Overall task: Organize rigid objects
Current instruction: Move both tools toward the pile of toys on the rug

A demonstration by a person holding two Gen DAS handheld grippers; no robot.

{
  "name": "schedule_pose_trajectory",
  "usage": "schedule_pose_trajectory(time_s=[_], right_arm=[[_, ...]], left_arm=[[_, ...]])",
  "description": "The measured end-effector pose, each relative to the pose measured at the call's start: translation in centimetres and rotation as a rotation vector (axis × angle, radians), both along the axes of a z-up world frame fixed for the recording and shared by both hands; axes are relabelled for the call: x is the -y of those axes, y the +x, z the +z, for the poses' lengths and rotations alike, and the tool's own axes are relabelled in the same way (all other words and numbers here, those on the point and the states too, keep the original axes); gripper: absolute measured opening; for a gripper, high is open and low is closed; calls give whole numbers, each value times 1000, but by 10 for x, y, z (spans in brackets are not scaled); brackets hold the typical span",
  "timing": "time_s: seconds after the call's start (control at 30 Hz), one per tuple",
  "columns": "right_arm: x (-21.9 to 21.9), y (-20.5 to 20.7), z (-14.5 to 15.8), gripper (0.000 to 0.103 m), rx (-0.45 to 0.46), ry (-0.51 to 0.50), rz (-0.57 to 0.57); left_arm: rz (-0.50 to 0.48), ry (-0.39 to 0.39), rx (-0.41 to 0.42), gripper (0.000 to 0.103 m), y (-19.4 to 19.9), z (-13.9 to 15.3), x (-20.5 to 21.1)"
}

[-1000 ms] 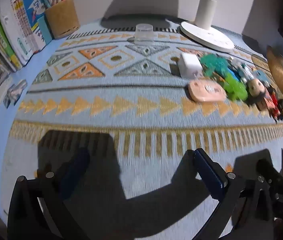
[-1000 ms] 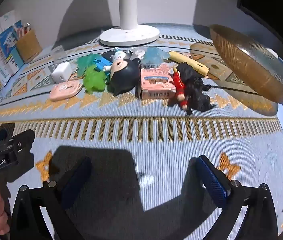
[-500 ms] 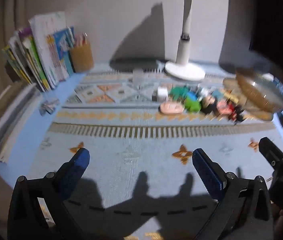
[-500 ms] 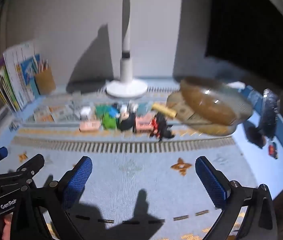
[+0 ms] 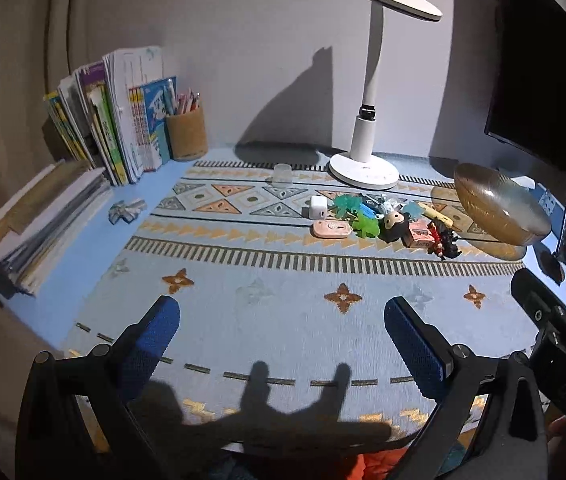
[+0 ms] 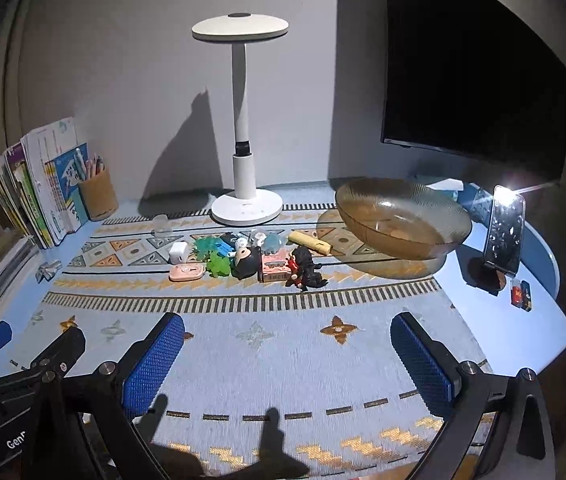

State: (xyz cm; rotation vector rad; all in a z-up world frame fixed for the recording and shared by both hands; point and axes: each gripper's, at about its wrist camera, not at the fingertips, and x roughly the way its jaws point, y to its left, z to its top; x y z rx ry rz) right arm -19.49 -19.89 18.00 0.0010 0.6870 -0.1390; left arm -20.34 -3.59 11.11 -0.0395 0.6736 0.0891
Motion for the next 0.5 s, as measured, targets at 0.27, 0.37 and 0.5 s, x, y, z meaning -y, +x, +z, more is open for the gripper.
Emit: schedule_pose_trajectory(time_s=[0.27,0.37,0.5], right_arm=[[-4,-9,4,103,10,3,6],[-7,-9,3,103,9,-6,9],[-11,-8,2,103,7,-19,6]], left_arm=[[4,12,34,102,-13,3,-7],[15,27,35,102,-13,2,-7],[8,14,26,102,-10,-2,-10]])
